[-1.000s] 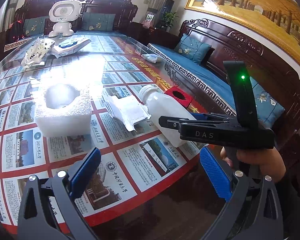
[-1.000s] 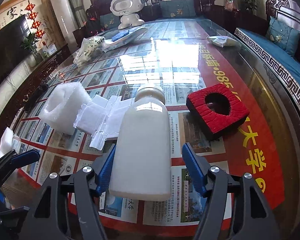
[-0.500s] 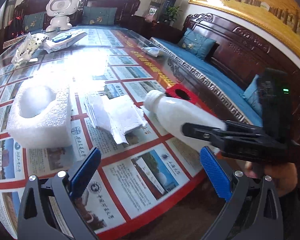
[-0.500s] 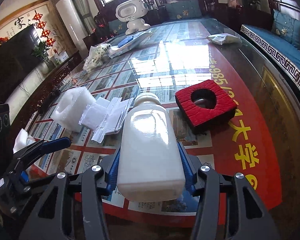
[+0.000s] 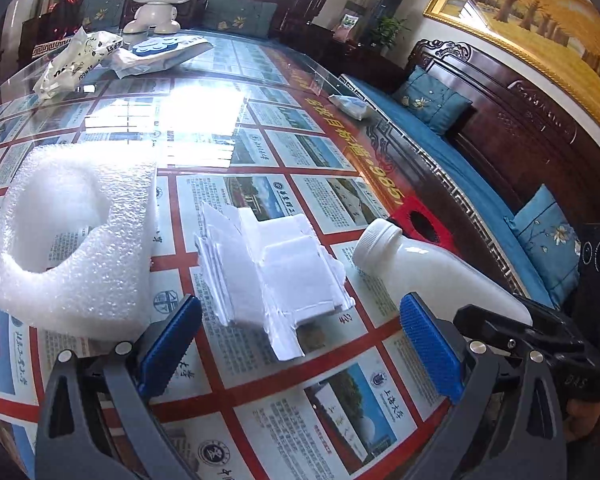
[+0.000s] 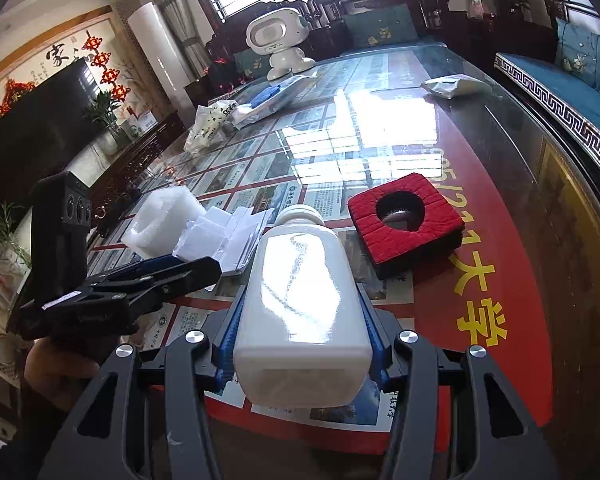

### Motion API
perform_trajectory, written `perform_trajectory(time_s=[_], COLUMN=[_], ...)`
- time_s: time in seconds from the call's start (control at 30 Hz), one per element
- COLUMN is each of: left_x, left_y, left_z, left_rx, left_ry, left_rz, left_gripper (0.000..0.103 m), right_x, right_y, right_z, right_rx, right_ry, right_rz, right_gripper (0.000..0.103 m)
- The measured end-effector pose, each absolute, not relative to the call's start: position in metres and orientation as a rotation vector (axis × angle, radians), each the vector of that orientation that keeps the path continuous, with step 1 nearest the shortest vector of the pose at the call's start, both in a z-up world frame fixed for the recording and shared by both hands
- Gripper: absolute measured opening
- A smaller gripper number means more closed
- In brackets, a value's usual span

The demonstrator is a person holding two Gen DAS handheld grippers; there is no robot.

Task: Collect trash
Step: 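Close left tool on the white paper packet beside the bottle, then lift the bottle with right tool while left tool lifts the paper packet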

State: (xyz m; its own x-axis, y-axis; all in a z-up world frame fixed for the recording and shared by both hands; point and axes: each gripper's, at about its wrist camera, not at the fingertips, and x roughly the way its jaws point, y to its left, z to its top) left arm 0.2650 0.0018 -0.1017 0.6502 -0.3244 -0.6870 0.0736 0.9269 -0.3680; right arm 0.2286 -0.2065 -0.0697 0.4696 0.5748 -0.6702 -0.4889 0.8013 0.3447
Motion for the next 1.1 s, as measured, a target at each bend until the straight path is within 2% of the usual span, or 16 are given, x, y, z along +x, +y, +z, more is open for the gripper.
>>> perform_trajectory(time_s=[0.13, 0.23, 0.3, 0.37, 0.4, 0.47, 0.53, 0.6, 0.67, 1.1], left_x=[0.276, 0.282, 0.284, 0.286, 0.287, 0.289, 0.291, 0.292, 0.293, 0.28], left_y=[0.006, 0.006, 0.006, 0.005, 0.005, 0.005, 0.005, 0.006, 0.007, 0.003], left_z=[-0.102, -0.102, -0.102, -0.103, -0.103, -0.104, -0.105, -0.108, -0.11, -0.105], left_rx=[-0.335, -0.34, -0.342, -0.336, -0.332, -0.327, -0.324, -0.331, -0.343, -0.327], left_ry=[0.835, 0.832, 0.833, 0.836, 0.84, 0.846, 0.855, 0.866, 0.875, 0.859], left_rz=[-0.212, -0.206, -0.209, -0.21, -0.209, -0.213, -0.218, -0.222, -0.22, -0.233], left_gripper=[0.098, 0.087, 0.076, 0.07, 0.059, 0.054, 0.044, 0.025, 0.014, 0.01], right_x=[0.229, 0.228, 0.228, 0.229, 0.23, 0.229, 0.228, 0.228, 0.228, 0.228], right_y=[-0.206, -0.205, -0.206, -0.207, -0.207, -0.208, -0.208, -0.207, -0.207, -0.208], right_z=[-0.072, -0.074, -0.075, -0.075, -0.076, -0.076, -0.076, -0.076, -0.076, -0.077], right_rx=[0.112, 0.113, 0.116, 0.128, 0.133, 0.136, 0.132, 0.13, 0.137, 0.151], right_ry=[0.868, 0.87, 0.872, 0.874, 0.876, 0.876, 0.876, 0.876, 0.876, 0.884], right_rz=[0.662, 0.67, 0.674, 0.676, 0.678, 0.678, 0.679, 0.68, 0.682, 0.682], right_gripper=[0.049, 0.049, 0.049, 0.049, 0.049, 0.049, 0.049, 0.049, 0.049, 0.049])
